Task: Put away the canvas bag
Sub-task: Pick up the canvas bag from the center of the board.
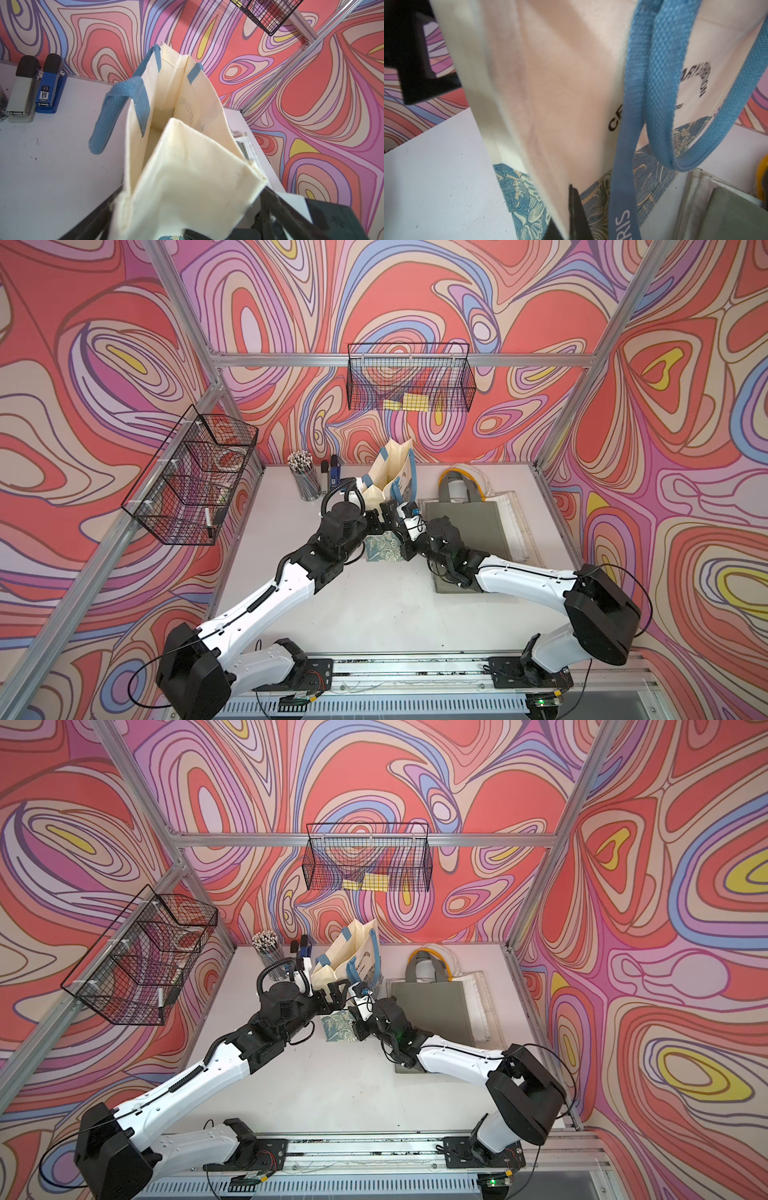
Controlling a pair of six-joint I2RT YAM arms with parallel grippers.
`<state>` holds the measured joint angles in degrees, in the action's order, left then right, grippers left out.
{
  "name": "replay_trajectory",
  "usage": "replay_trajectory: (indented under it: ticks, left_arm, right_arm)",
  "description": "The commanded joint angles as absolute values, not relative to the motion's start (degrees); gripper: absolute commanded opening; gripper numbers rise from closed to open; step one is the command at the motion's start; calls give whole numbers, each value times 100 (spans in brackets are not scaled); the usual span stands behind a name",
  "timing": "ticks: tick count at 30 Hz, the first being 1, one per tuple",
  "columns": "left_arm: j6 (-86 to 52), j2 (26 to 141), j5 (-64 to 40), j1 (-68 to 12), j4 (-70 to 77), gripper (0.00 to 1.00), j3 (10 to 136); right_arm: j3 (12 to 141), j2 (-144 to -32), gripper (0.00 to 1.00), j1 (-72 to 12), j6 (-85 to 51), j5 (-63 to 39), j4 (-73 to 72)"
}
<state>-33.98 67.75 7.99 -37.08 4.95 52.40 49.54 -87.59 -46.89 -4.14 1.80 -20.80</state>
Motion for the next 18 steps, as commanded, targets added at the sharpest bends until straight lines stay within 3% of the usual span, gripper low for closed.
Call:
replay_trajectory:
  ticks: [1, 6, 11, 13, 18]
  left_arm:
    - [-3528, 6911, 956, -3700, 307, 99, 5503]
    - [-3681, 7000, 1091, -3691, -3, 95, 5713]
    - [-3757, 7133, 1095, -3683, -335, 58, 6050]
    - [-3779, 7225, 1041, -3676, -403, 47, 6149]
    - [-3693, 7508, 721, -3665, -641, 37, 6409]
  right_arm:
    - [4876, -8606, 0, -4695, -294, 70, -2492]
    - [4653, -8481, 0, -4698, -253, -33, -2875]
    - [4527, -8379, 6, -4699, -216, -63, -3047]
    - [4532, -8379, 8, -4693, -198, -118, -3007]
    - [4588, -8385, 8, -4699, -152, -151, -2942]
